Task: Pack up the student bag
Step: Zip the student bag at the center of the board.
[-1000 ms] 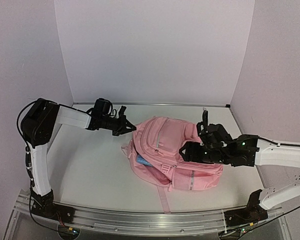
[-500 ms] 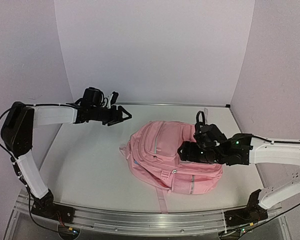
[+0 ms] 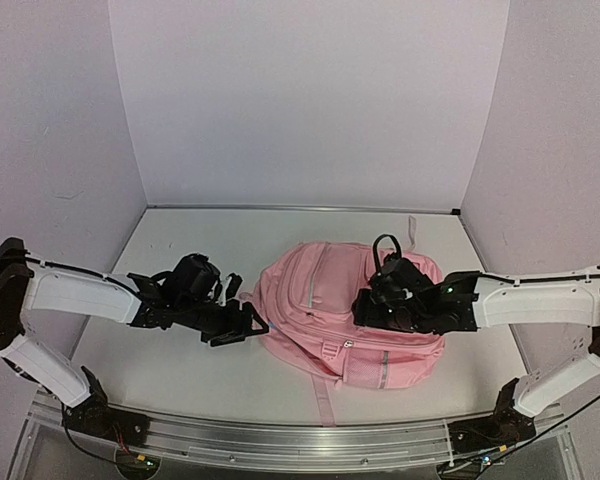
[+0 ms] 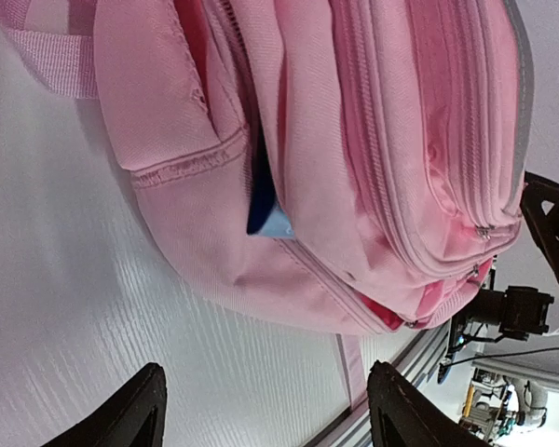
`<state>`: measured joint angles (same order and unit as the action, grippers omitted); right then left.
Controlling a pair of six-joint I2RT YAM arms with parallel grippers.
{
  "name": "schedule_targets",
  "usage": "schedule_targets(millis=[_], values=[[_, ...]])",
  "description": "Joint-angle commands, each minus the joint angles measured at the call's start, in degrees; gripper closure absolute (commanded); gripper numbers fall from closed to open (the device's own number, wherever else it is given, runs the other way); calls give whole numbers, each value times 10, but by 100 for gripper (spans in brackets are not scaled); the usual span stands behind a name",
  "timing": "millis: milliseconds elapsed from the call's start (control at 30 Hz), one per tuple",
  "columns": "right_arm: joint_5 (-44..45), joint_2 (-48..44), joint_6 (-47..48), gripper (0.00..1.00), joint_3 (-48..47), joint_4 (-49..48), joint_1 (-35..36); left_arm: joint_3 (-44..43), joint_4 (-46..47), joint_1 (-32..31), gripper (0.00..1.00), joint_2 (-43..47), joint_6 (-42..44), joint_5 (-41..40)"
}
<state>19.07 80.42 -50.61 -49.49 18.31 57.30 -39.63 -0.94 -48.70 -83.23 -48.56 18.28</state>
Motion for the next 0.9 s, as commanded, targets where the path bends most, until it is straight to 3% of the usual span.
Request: schedule_targets(millis=[0,233,400,500,700,867], values=[[-13,17,-25,21,16,-47,2,-25,46,1,25,-38,-48,-24],[-30,3,-30,21,32,-87,2,-52,114,19,22,-121,-45,21],[-32,2,-31,23,34,-96,2,-56,180,46,48,-168,-43,58],[-34,1,-34,25,38,-106,2,-61,209,67,59,-190,-38,67],[-37,6,-46,26,41,-145,2,-101,282,114,68,-231,-14,88],[-39,16,-49,26,35,-167,2,-180,293,134,69,-267,29,108]])
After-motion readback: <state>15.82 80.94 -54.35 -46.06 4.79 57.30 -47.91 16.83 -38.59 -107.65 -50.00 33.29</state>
